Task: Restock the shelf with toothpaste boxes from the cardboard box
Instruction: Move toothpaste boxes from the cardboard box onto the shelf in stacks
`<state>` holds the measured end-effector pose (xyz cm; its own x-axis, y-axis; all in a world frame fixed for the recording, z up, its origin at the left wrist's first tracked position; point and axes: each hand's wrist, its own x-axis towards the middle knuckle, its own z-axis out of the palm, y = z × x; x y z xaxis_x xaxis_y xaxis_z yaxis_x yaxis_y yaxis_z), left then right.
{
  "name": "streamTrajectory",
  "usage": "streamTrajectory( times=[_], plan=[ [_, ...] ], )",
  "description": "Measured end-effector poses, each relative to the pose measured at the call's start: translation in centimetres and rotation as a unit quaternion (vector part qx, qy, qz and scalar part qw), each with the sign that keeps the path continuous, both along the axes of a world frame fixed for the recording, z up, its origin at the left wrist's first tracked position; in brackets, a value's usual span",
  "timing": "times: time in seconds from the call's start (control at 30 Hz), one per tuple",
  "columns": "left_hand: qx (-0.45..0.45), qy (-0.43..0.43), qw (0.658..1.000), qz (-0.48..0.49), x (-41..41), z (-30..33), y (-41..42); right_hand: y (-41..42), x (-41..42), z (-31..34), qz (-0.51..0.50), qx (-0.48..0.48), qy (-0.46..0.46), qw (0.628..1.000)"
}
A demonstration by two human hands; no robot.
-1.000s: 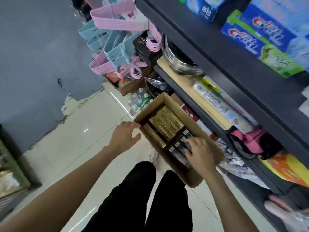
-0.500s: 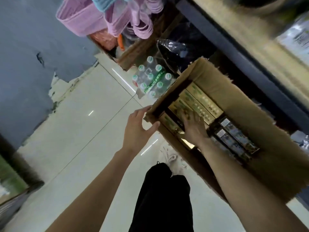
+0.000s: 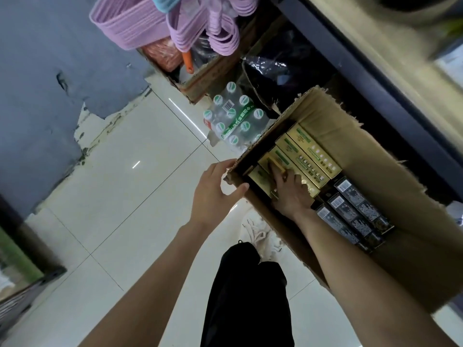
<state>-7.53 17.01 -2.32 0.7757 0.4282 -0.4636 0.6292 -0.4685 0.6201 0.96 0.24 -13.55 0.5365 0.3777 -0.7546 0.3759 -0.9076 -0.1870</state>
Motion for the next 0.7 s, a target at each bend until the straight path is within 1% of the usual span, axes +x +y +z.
streamTrajectory(
  times=[0.07, 0.1, 0.13, 0.17, 0.2, 0.23, 0.27, 0.3, 0.37, 0.4, 0.43, 0.47, 0.53, 0.6, 0.63, 0.7],
  plan=[
    [0.032, 0.013, 0.999, -0.019, 0.3, 0.3, 0.1, 0.1, 0.5, 0.9, -0.02, 0.034, 0.011, 0.999],
    [0.049, 0.003, 0.999, -0.01, 0.5, 0.8, 0.0, -0.1, 0.9, 1.8, -0.035, 0.047, 0.014, 0.998],
    [0.057, -0.018, 0.998, 0.022, 0.8, 1.7, -0.2, -0.5, 1.3, 3.0, -0.062, 0.06, 0.02, 0.996],
    [0.054, -0.047, 0.995, 0.066, 1.0, 2.8, -0.6, -1.3, 1.6, 4.5, -0.109, 0.082, 0.035, 0.99],
    [0.041, -0.08, 0.991, 0.103, 1.4, 4.2, -1.2, -2.2, 1.9, 6.4, -0.177, 0.12, 0.063, 0.975],
    [0.007, -0.107, 0.985, 0.134, 1.8, 5.7, -1.9, -3.2, 2.1, 8.9, -0.254, 0.171, 0.101, 0.946],
    [-0.057, -0.116, 0.978, 0.161, 2.2, 7.2, -2.8, -4.3, 2.1, 11.8, -0.326, 0.225, 0.138, 0.908],
    [-0.15, -0.102, 0.967, 0.18, 2.5, 8.9, -3.8, -5.2, 2.0, 15.0, -0.389, 0.269, 0.169, 0.865],
    [-0.358, -0.017, 0.917, 0.176, 3.4, 12.6, -6.0, -6.5, 1.3, 21.2, -0.482, 0.33, 0.186, 0.79],
    [-0.426, 0.032, 0.892, 0.147, 3.8, 14.4, -7.1, -6.9, 0.8, 23.9, -0.512, 0.344, 0.175, 0.767],
    [-0.466, 0.064, 0.876, 0.11, 4.0, 16.1, -8.1, -7.1, 0.4, 26.4, -0.534, 0.352, 0.158, 0.753],
    [-0.486, 0.077, 0.867, 0.08, 4.1, 17.9, -9.1, -7.3, 0.0, 28.7, -0.545, 0.36, 0.137, 0.744],
    [-0.487, 0.078, 0.868, 0.047, 4.1, 21.3, -10.6, -7.8, -0.9, 32.9, -0.562, 0.393, 0.114, 0.719],
    [-0.456, 0.069, 0.887, 0.032, 4.0, 24.1, -11.6, -8.4, -1.7, 36.7, -0.599, 0.414, 0.121, 0.675],
    [-0.441, 0.062, 0.895, 0.025, 4.0, 25.5, -11.9, -8.8, -2.0, 38.4, -0.612, 0.419, 0.121, 0.66],
    [-0.428, 0.048, 0.903, 0.0, 3.9, 28.1, -12.2, -9.4, -2.5, 41.3, -0.623, 0.408, 0.093, 0.661]
  ],
)
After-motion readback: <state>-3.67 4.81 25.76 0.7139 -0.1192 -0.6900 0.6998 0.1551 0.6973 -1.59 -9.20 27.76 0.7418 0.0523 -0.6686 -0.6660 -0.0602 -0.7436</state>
